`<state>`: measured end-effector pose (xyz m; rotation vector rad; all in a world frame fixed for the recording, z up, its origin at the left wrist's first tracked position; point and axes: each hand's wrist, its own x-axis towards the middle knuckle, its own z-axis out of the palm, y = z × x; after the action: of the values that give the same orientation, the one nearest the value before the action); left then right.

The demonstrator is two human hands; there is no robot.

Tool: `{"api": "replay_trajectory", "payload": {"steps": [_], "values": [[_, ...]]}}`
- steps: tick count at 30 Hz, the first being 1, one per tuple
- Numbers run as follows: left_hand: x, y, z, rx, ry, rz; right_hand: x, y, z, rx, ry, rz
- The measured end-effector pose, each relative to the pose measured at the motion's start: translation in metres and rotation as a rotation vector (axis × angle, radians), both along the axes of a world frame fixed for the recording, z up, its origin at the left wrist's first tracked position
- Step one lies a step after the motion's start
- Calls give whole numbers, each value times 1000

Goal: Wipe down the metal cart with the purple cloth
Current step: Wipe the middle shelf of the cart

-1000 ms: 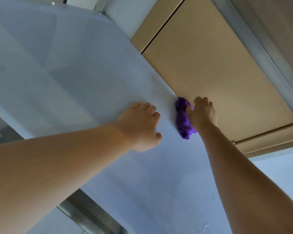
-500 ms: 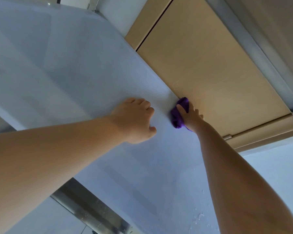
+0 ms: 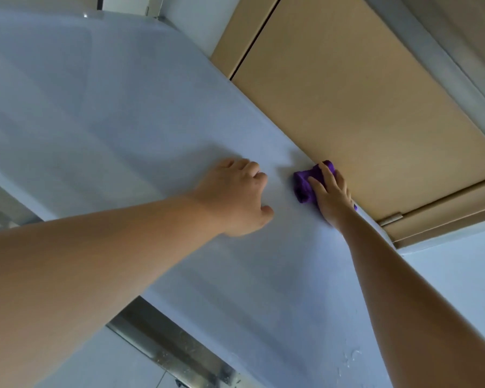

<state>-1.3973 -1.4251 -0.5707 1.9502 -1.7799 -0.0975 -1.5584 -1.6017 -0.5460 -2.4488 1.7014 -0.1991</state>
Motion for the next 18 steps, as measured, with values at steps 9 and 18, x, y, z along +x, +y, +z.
{"api": "replay_trajectory", "payload": {"steps": [9,18], "values": [[0,-2,-1,-1,-28,-3,8,30,6,92,23,-212],[3,-1,2,37,-32,-22,7,74,4,110,60,-274]]}}
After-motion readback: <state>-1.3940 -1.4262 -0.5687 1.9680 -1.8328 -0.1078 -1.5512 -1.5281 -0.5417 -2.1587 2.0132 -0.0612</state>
